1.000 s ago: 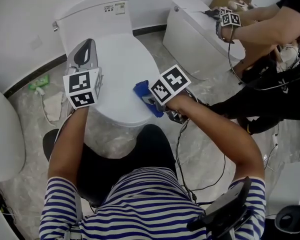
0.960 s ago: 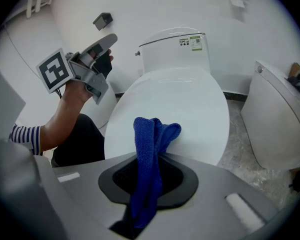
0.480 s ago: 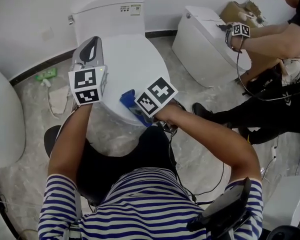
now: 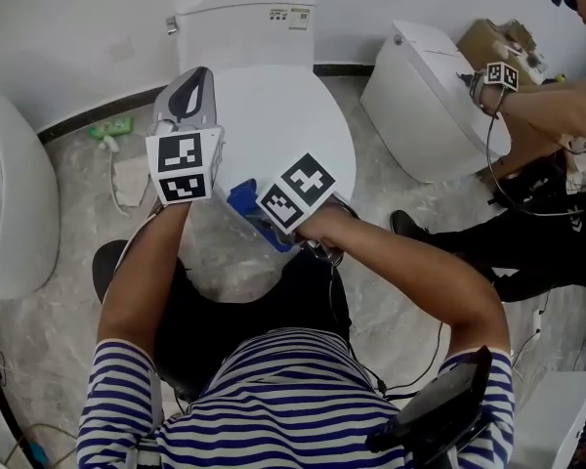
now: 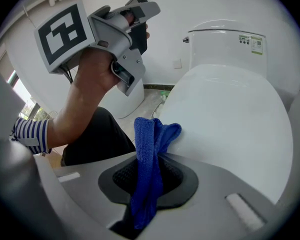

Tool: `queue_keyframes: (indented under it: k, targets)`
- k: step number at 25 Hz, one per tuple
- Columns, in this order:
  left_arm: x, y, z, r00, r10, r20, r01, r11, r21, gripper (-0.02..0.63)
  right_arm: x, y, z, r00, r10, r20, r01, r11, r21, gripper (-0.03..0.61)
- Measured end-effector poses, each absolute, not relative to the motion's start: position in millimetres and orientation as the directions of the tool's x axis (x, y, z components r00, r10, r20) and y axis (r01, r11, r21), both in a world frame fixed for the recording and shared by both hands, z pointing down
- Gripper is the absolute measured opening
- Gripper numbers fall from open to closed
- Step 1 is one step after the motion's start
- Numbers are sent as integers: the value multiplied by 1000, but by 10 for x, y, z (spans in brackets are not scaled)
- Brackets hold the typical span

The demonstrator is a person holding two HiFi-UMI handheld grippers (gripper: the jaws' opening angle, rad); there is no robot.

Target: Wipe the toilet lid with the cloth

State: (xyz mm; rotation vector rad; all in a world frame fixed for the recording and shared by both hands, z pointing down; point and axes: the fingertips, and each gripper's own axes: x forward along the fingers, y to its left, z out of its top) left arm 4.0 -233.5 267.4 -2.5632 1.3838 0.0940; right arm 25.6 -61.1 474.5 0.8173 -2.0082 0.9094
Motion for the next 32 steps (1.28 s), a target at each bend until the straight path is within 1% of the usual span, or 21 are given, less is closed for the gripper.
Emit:
queue_keyframes:
  k: [9, 13, 16, 19, 25, 28, 32]
  targets:
    - [-69, -2365, 2743, 537, -830, -150, -841, -514, -171, 5, -134, -607, 4804, -556, -165, 814, -718, 589, -371, 61]
    - [-78, -2401, 2753, 535, -832, -149, -842, -511, -171, 5, -142, -695, 4658, -600, -199, 775, -704, 592, -392, 61]
    - [-25, -2467, 2795, 540, -830, -137, -839, -519, -161, 5, 45, -898, 4419, -622, -286, 729, -720, 576, -388, 61]
    - [73, -2526, 2852, 553, -824, -124, -832, -539, -134, 5, 396, -1165, 4213, -617, -390, 684, -759, 526, -384, 61]
    - [382, -2534, 2871, 600, -792, -116, -800, -589, -116, 5, 1188, -1715, 3879, -522, -617, 589, -852, 417, -317, 61]
    - [499, -2579, 2904, 613, -783, -105, -790, -603, -112, 5, 1526, -1978, 3647, -436, -765, 474, -899, 349, -263, 63]
    - [585, -2684, 2929, 616, -781, -98, -787, -609, -98, 5, 1840, -2209, 3282, -266, -939, 220, -962, 243, -127, 63]
